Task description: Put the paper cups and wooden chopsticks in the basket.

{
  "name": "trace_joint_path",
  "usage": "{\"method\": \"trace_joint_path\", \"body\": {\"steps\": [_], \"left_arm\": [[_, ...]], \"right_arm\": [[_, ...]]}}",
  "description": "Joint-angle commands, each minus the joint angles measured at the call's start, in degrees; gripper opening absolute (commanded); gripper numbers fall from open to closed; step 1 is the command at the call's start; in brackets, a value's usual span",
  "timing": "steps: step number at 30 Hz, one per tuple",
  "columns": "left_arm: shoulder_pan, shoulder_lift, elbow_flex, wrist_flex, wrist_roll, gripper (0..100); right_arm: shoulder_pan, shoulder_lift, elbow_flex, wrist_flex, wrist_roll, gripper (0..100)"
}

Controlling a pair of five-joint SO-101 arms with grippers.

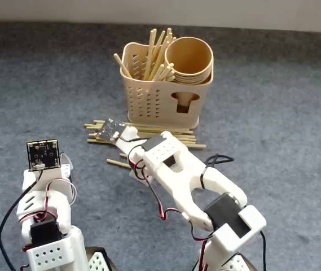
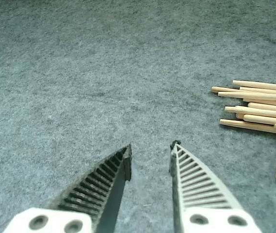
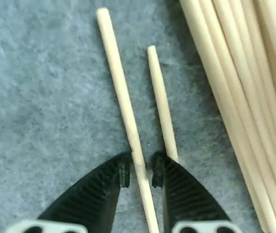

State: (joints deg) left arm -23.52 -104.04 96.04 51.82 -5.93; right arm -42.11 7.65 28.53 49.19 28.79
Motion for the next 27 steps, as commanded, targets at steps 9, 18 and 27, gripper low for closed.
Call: {"method": "trace_joint_path", "body": {"steps": [9,18,27], "left_arm": [[-0.13,-0.75,1.10,0.35,0.26,14],[-0.13,-0.75,1.10,0.35,0.26,14],[-0.13,-0.75,1.10,0.35,0.26,14]], "right_arm": [[-0.57,0.75,-0.57,1.63,2.20,9.4],[-0.66,-6.73,-0.22,1.89,1.93,0.6],[-0.48,-25.10,0.04,7.78,-5.45,0.6]]}}
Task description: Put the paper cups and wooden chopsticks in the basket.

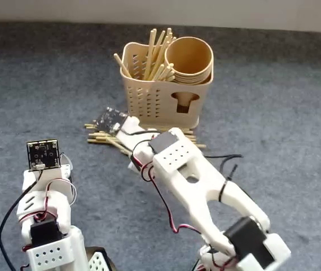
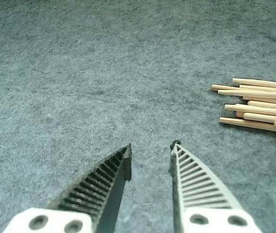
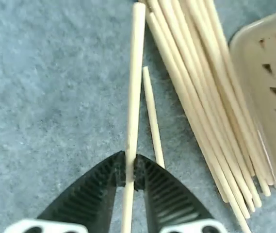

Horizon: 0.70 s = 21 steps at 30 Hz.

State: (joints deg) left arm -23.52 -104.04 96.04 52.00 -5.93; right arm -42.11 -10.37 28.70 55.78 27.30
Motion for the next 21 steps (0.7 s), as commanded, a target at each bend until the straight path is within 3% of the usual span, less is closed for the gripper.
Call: {"method": "trace_joint_path", "body": {"steps": [1,8,11,21], "left_arm": [[-0.13,-0.75,1.10,0.18,0.26,14],[-0.13,-0.75,1.10,0.18,0.26,14],[-0.13,-0.75,1.10,0.18,0.26,14],[-0.13,-0.75,1.10,0.18,0.26,14]], "right_arm": [[-0.48,-8.84,-0.13,1.19,-5.80,0.6],[-0.66,-19.38,-0.40,0.75,-23.65,0.6],[-0.48,-22.73,-0.57,-0.48,-24.62,0.6],[-0.48,-28.88,-0.22,-20.09,-24.44,0.6]]}}
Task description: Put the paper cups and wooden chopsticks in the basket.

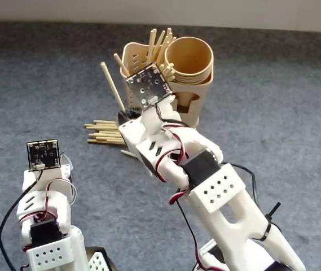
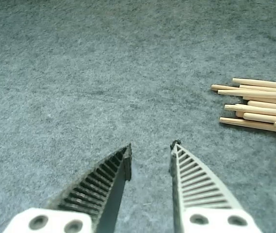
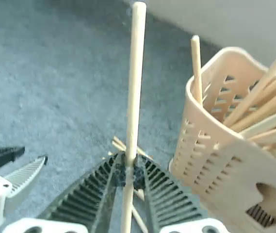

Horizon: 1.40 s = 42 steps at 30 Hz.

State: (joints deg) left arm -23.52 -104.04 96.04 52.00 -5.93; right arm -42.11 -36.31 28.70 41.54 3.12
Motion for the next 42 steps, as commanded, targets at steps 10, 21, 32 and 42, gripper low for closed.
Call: {"method": "trace_joint_path", "body": {"steps": [10,21,32,42], "left_arm": [[-0.13,-0.75,1.10,0.18,0.26,14],[-0.13,-0.75,1.10,0.18,0.26,14],[-0.13,-0.75,1.10,0.18,0.26,14],[-0.13,-0.75,1.10,0.26,0.26,14]], "right_arm": [[6.55,-2.42,-0.31,-31.87,-0.26,0.5],[10.33,-2.24,-0.22,-53.32,-0.26,0.5],[15.87,10.59,-0.66,-60.79,-0.26,0.5],[15.87,16.22,0.04,-61.41,-0.35,0.6]]}}
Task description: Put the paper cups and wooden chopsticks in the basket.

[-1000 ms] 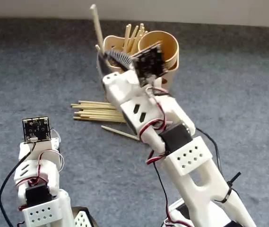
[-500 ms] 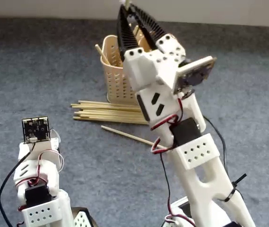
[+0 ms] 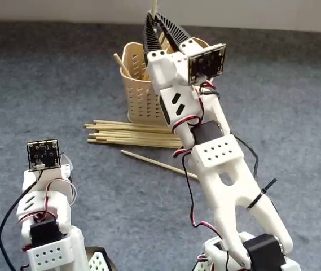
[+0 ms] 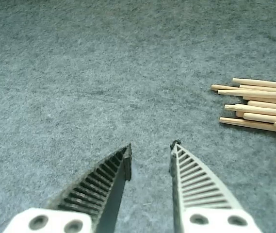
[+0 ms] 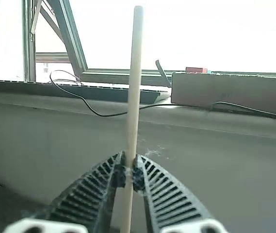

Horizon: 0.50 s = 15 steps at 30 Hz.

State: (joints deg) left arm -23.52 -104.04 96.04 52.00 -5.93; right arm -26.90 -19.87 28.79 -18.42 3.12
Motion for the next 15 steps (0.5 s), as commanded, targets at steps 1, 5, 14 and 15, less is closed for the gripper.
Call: {"method": "trace_joint_path", "body": {"steps": [1,5,14,15], "left_arm": [[-0.13,-0.75,1.10,0.26,0.26,14],[-0.13,-0.75,1.10,0.26,0.26,14],[-0.13,-0.75,1.10,0.26,0.26,14],[-0.13,-0.75,1.10,0.26,0.26,14]], "right_arm": [[0.66,-0.04,0.31,-1.36,-0.44,0.6],[0.22,-0.57,3.38,-1.27,-0.44,2.9],[-1.01,-8.22,8.48,-0.84,-0.62,9.1],[-1.36,-9.54,9.19,-0.04,-0.62,9.1]]}}
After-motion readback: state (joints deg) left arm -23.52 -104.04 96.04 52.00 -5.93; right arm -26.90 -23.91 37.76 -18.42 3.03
